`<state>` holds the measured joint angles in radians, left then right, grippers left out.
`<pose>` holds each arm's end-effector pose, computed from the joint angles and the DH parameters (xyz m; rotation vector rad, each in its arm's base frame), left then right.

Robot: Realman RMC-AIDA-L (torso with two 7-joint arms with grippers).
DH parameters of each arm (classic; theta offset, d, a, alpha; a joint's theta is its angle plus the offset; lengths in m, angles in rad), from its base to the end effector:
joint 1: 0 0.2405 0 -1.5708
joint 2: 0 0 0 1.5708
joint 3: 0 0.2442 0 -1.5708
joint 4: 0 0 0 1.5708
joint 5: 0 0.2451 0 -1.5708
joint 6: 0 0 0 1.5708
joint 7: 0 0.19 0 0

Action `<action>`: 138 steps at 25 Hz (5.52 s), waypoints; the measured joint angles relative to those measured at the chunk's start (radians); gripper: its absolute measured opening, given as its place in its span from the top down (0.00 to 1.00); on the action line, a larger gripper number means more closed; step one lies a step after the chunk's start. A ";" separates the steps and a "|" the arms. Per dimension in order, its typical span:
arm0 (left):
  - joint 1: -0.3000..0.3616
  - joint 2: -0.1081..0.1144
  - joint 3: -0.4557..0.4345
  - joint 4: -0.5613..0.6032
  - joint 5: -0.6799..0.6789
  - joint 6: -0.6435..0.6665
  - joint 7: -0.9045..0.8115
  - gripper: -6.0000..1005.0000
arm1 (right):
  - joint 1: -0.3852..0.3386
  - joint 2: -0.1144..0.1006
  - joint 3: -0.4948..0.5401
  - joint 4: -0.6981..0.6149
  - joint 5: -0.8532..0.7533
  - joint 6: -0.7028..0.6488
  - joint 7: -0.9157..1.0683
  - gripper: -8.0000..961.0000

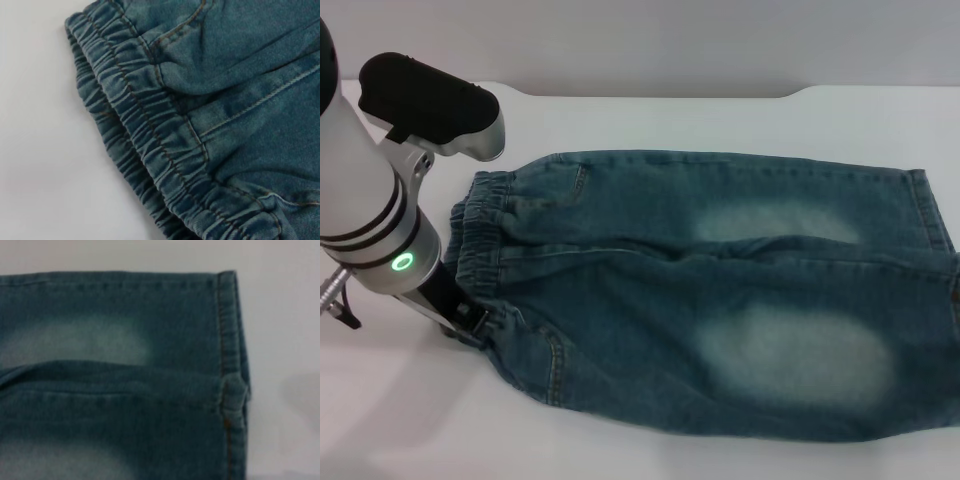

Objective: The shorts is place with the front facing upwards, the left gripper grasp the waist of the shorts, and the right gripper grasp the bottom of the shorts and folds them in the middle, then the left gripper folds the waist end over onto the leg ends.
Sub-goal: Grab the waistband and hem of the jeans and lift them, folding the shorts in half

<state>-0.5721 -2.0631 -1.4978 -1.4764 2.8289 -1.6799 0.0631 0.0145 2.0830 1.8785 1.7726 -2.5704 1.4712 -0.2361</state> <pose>-0.1910 0.3628 -0.0338 -2.1906 -1.1752 0.7668 0.2934 0.3121 0.0622 -1.9066 1.5446 -0.1478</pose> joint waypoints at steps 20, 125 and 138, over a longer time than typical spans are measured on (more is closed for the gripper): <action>-0.019 -0.001 0.010 0.003 0.000 0.003 -0.008 0.95 | -0.010 -0.001 -0.023 -0.092 0.060 -0.013 0.008 0.27; 0.171 0.003 -0.040 -0.085 -0.052 0.693 0.001 0.95 | -0.041 0.003 0.198 -0.326 0.829 -0.575 -0.707 0.98; 0.163 0.000 -0.021 -0.002 -0.065 0.831 0.017 0.92 | 0.005 -0.001 0.198 -0.452 0.936 -0.693 -0.907 0.98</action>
<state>-0.4091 -2.0627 -1.5190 -1.4785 2.7636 -0.8492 0.0802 0.0198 2.0821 2.0769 1.3210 -1.6342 0.7784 -1.1433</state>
